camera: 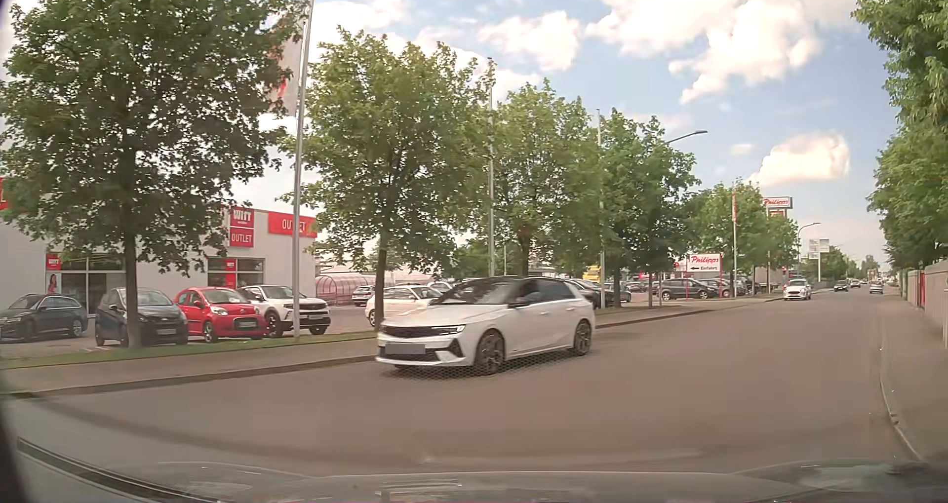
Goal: Follow the waypoints while adhering to traffic rules and regulations
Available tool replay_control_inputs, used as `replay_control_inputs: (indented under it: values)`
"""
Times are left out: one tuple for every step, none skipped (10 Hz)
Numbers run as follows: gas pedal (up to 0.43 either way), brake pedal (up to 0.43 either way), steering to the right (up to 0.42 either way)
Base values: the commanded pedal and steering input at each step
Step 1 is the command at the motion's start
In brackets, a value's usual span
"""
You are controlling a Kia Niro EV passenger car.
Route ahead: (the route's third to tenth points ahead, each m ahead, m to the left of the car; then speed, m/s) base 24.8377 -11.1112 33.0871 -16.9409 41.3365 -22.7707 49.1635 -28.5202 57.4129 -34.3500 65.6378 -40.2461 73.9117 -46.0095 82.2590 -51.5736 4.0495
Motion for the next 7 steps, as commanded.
replay_control_inputs:
  values:
    - [0.110,0.018,0.307]
    - [0.110,0.018,0.306]
    - [0.110,0.018,0.306]
    - [0.110,0.018,0.306]
    - [0.110,0.018,0.306]
    - [0.110,0.018,0.306]
    - [0.110,0.012,0.306]
